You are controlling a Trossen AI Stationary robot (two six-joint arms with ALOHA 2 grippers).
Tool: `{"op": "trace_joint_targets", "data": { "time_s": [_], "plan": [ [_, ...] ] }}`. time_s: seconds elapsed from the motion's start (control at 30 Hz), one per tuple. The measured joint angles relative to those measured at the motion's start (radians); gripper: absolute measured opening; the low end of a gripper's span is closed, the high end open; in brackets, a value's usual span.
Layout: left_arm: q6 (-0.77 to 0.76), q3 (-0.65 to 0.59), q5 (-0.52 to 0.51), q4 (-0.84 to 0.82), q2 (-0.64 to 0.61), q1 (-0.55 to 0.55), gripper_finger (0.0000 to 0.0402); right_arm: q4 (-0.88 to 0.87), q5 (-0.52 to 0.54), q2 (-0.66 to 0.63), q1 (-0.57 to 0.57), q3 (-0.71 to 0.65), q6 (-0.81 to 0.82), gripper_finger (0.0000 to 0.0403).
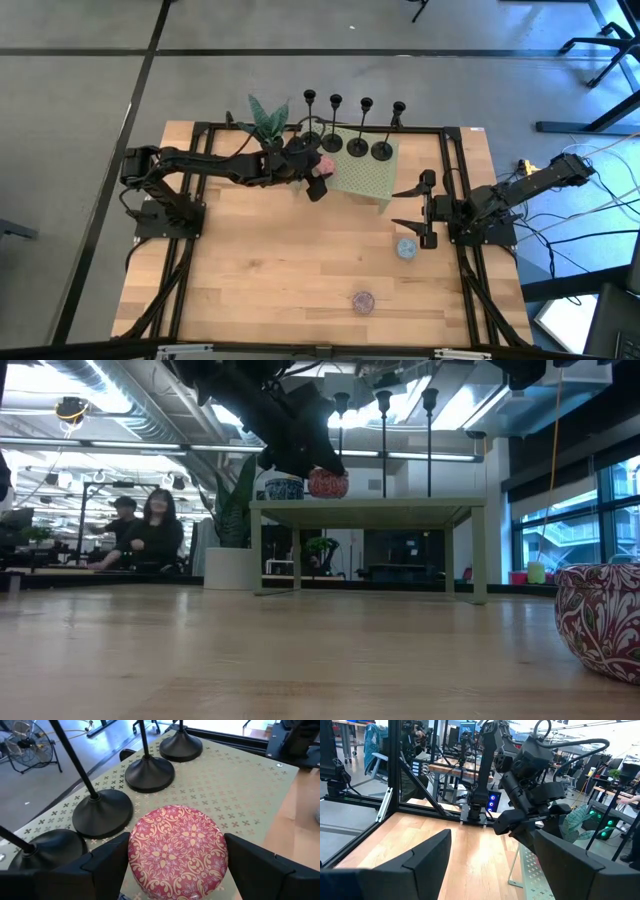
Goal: Pick & Place candle stick holders
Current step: Put the pink scented candle on the shelf aligned with the other blue scented candle
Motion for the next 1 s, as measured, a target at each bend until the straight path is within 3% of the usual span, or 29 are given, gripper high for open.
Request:
{"op": "trace_joint_targets", "data": {
  "time_s": [0.4,1.0],
  "plan": [
    [0.011,0.001,-0.011,0.07,0.066,0.0,0.0297,0.0,0.0,0.0,0.0,0.0,0.0,0.0289],
    [0.036,0.0,-0.026,0.074,0.064,0.0,0.0298,0.0,0.0,0.0,0.0,0.0,-0.001,0.0289]
  ]
}}
